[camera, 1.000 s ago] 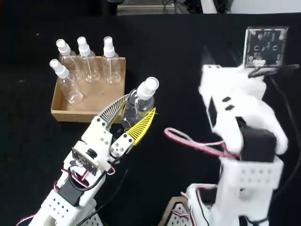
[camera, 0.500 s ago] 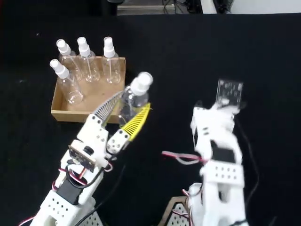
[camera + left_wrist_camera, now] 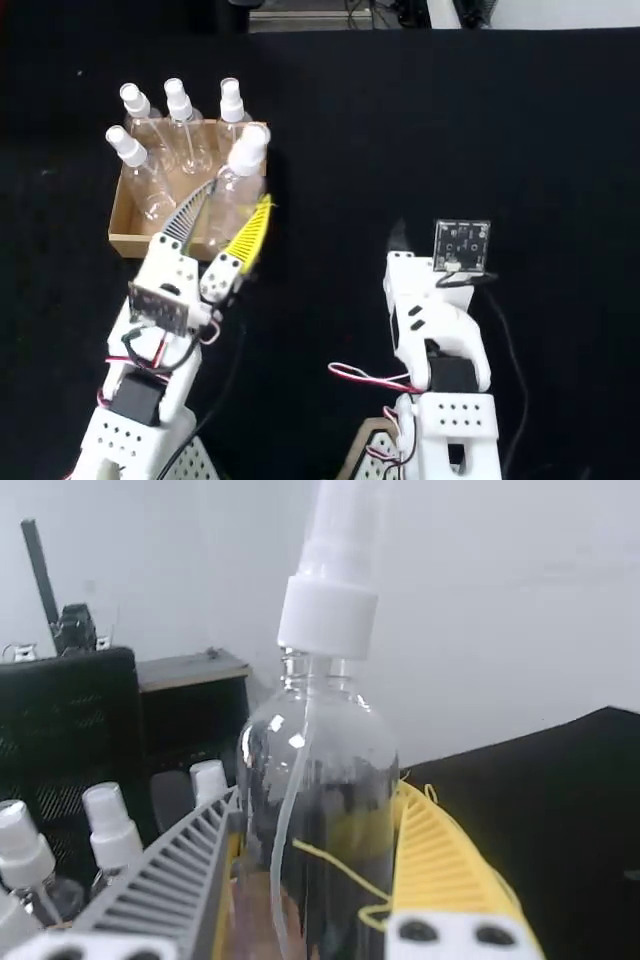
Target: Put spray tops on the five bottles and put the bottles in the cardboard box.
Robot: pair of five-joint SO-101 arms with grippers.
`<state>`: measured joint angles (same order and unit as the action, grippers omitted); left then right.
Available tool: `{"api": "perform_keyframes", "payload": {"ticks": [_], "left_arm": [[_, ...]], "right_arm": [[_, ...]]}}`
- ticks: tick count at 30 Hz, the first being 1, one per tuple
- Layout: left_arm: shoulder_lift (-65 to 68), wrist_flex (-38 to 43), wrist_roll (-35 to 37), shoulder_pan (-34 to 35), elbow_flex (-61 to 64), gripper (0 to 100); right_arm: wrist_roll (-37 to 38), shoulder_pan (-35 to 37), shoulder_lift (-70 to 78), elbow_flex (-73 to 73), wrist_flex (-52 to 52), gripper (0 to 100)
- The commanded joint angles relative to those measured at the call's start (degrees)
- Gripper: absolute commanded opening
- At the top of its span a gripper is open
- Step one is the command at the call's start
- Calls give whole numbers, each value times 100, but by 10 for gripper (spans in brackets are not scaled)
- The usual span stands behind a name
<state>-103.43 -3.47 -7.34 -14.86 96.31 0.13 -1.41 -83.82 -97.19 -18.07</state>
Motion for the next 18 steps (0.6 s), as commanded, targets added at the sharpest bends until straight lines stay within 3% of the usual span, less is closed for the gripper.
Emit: {"api": "perform_keyframes", "payload": {"ticks": [1, 8, 18], "left_arm": [[-97, -527, 9, 585, 110, 30], [-97, -607, 18, 1552, 110, 30], [-97, -1996, 44, 3433, 110, 30]], "right_arm": [[18, 70, -242, 4, -149, 140], [18, 70, -242, 4, -158, 140], [18, 70, -268, 4, -158, 141]]}}
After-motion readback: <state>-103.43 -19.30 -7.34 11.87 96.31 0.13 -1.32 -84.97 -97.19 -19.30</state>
